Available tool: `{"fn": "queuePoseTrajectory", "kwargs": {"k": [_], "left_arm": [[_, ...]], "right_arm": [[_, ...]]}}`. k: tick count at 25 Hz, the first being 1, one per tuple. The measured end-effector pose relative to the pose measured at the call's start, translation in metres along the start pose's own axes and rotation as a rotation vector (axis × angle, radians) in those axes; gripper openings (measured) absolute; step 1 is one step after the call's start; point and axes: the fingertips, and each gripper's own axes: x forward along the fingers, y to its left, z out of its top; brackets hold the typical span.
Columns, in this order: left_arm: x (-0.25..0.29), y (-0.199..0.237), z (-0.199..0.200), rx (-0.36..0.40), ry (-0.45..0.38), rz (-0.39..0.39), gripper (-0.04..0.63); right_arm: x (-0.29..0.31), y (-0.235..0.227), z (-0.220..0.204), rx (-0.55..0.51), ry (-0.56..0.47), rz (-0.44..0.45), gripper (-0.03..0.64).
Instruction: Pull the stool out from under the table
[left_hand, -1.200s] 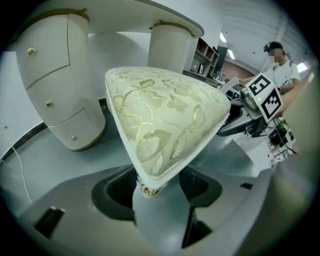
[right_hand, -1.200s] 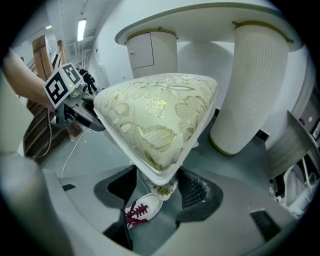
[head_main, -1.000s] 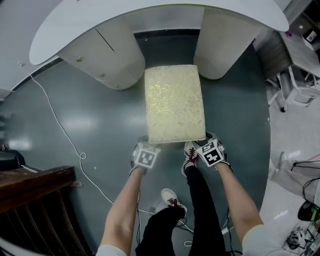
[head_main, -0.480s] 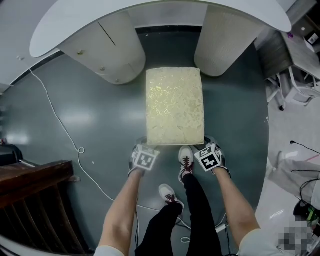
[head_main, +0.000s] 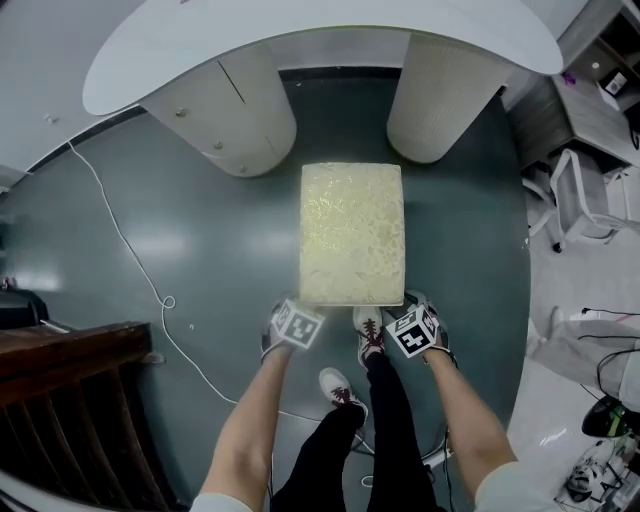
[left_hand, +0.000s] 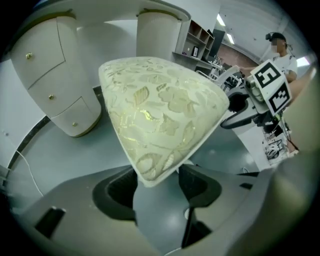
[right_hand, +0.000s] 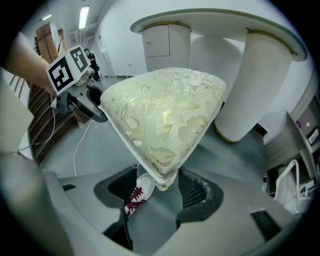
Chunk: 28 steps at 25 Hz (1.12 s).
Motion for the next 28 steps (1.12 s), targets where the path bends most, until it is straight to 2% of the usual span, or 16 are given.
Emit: {"fn": "queuePoseTrajectory", "kwargs": {"k": [4, 7, 10, 12, 14, 19, 25, 28], "left_arm": [[-0.042, 0.006, 0.0, 0.019, -0.001, 0.025, 0.24], [-0.091, 0.015, 0.012, 0.038, -0.051, 0.059, 0.164], [-0.151, 0.029, 0.037, 0.064, -0.134, 0.11, 0.064], [-0.195, 0.033, 0.058, 0.084, -0.201, 0.133, 0.041], [-0.242, 0.029, 0.082, 0.114, -0.274, 0.147, 0.028], [-0.366, 0.011, 0.137, 0.217, -0.449, 0.193, 0.02], [-0.51, -0.012, 0.187, 0.244, -0.676, 0.255, 0.02], [-0.57, -0.024, 0.198, 0.268, -0.774, 0.282, 0.02]], "right_arm": [[-0.047, -0.014, 0.013, -0.016, -0.017, -0.029, 0.272], [-0.094, -0.026, 0.034, -0.062, -0.045, -0.058, 0.27], [-0.151, -0.036, 0.076, -0.118, -0.128, -0.123, 0.148], [-0.192, -0.037, 0.108, -0.153, -0.192, -0.163, 0.085], [-0.234, -0.037, 0.139, -0.195, -0.256, -0.192, 0.032], [-0.342, -0.023, 0.215, -0.298, -0.402, -0.227, 0.015], [-0.47, -0.006, 0.288, -0.292, -0.595, -0.25, 0.015], [-0.529, 0.008, 0.314, -0.285, -0.683, -0.267, 0.015]]}}
